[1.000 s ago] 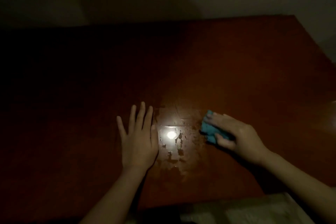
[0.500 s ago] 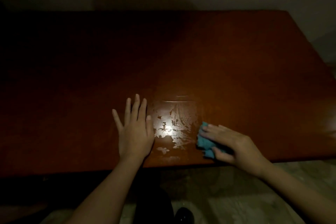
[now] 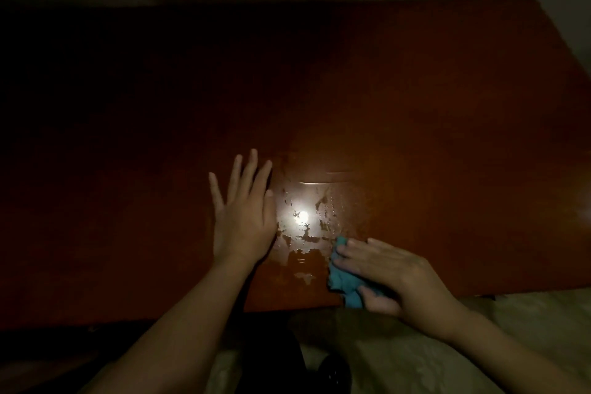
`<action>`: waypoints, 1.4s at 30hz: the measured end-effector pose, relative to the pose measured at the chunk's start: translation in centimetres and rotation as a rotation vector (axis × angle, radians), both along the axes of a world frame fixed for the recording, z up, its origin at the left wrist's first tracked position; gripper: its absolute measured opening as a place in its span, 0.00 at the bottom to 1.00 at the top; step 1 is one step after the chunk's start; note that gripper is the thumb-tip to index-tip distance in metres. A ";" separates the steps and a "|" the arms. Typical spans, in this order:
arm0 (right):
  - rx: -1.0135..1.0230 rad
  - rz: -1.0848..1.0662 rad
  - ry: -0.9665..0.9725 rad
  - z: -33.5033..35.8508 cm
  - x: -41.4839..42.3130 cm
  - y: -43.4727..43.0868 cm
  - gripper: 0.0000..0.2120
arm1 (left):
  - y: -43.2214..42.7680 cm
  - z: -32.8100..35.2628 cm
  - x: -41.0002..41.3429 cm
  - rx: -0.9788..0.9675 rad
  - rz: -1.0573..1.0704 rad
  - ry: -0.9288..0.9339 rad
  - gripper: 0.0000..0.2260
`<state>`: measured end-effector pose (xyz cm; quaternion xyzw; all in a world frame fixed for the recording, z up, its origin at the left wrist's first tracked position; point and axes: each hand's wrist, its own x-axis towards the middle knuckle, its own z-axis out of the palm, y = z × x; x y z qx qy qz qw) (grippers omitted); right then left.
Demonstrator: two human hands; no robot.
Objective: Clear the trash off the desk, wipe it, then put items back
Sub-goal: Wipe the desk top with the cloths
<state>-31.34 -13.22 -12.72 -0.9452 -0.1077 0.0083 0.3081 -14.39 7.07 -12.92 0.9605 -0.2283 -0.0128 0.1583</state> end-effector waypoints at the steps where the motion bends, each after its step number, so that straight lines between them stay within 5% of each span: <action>1: 0.001 -0.030 0.001 0.0 0.8 0.0 0.22 | 0.1 -0.1 0.4 0.007 -0.009 -0.006 0.27; 16: -0.097 -0.505 -0.071 1.1 21.0 -2.7 0.25 | 1.1 -0.3 16.3 0.040 0.043 -0.053 0.28; 22: -0.152 -0.454 -0.084 0.6 32.3 -1.7 0.24 | 0.9 -0.4 20.3 0.021 0.006 -0.026 0.28; 31: 0.010 0.043 -0.037 0.9 21.6 2.7 0.21 | 0.9 -0.1 21.8 0.013 -0.076 -0.008 0.28; 38: -0.037 -0.391 -0.084 1.0 28.1 1.4 0.27 | 0.9 0.1 21.9 -0.055 -0.137 -0.110 0.27; 42: -0.075 -0.223 -0.046 0.1 24.6 5.1 0.24 | 2.6 -0.2 18.6 -0.058 -0.132 -0.130 0.26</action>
